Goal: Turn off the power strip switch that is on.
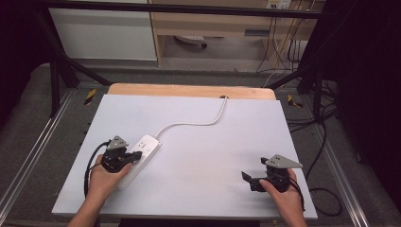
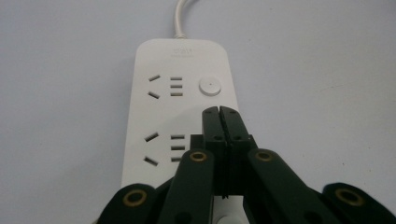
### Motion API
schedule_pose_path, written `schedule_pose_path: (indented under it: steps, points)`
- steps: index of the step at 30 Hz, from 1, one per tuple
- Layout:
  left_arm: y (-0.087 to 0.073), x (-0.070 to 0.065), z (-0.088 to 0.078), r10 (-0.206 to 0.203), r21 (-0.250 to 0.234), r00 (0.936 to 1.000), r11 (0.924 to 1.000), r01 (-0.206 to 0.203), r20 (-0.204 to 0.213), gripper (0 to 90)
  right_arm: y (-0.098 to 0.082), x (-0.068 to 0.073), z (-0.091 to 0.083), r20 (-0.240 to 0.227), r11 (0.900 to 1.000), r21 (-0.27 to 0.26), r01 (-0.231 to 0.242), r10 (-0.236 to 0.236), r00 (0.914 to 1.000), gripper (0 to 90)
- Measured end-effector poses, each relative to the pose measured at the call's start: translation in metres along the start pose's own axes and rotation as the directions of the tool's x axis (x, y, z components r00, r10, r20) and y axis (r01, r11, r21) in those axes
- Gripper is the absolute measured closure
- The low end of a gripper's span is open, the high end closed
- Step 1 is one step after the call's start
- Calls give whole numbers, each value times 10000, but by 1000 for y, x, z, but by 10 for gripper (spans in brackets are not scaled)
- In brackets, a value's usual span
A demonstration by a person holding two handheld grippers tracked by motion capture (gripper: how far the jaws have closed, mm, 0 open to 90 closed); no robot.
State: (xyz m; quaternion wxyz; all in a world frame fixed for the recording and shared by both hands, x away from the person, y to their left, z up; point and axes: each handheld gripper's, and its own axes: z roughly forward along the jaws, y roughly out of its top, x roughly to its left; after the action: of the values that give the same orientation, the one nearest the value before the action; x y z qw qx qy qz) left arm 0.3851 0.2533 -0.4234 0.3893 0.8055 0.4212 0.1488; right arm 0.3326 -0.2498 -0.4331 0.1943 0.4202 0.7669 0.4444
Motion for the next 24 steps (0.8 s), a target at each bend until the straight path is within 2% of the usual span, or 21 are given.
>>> schedule_pose_path:
  steps: [12,17,20,24]
  points:
    - [-1,-3,1,150,-17,9997,9999,-150,-177,900,0,0,0,107,10000,20,26,-26,9999,46]
    - [-2,-3,2,79,15,9997,10000,-79,-231,900,0,0,0,137,10000,57,49,-49,9999,46]
    - [-3,-2,2,-113,-1,9998,9999,113,-164,900,0,0,0,180,9999,66,75,-76,9998,46]
    - [-2,-3,3,-86,18,9997,10000,87,-215,900,0,0,0,192,9999,94,75,-77,9998,46]
